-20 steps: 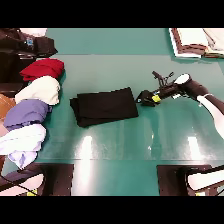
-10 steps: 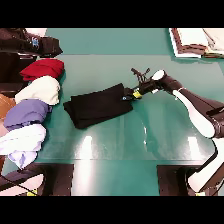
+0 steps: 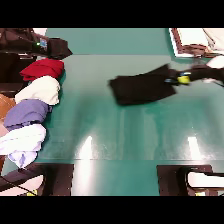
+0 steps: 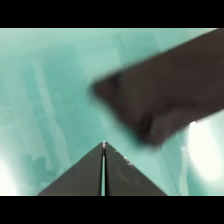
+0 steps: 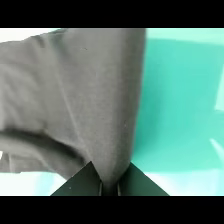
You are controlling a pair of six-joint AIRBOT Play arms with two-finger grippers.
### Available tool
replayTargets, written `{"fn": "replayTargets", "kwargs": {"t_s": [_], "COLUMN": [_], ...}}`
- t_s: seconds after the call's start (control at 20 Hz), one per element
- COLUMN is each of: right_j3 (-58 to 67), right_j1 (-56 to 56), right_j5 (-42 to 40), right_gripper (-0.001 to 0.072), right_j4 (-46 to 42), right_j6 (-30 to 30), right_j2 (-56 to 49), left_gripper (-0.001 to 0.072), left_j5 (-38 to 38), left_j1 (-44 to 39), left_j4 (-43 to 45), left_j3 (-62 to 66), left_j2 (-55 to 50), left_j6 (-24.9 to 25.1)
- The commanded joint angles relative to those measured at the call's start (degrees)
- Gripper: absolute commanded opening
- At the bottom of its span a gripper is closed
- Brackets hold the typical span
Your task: Fold the shirts.
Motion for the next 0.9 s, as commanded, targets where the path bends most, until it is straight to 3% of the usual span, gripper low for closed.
{"fn": "replayTargets", "kwargs": {"t_s": [0.0, 0.35, 0.7, 0.75, 0.85], "right_j3": [-7.02, -20.7, -25.51, -24.98, -22.69], "right_j1": [-18.4, -46.71, -43.74, -42.14, -40.57], "right_j5": [-1.25, -7.06, -0.85, 0.57, 4.11], "right_gripper": [0.0015, 0.0015, 0.002, 0.0103, 0.0522], "right_j4": [-4.5, -4.55, -8.79, -13.99, -25.59], "right_j6": [2.14, 4.09, 3.3, 3.26, 3.28], "right_j2": [9.94, 20.83, 21.27, 21.27, 21.27], "left_gripper": [0.0026, 0.0026, 0.0026, 0.0026, 0.0027], "left_j5": [2.95, 5.81, 5.79, 5.75, 5.35], "left_j1": [-4.42, -7.87, -7.87, -7.87, -7.87], "left_j4": [0.07, 0.07, 0.07, 0.07, 0.11], "left_j3": [0.0, 0.0, 0.0, 0.0, 0.0], "left_j2": [-0.04, -0.07, -0.07, -0.07, -0.07], "left_j6": [0.28, 0.07, 0.11, 0.11, 0.61]}}
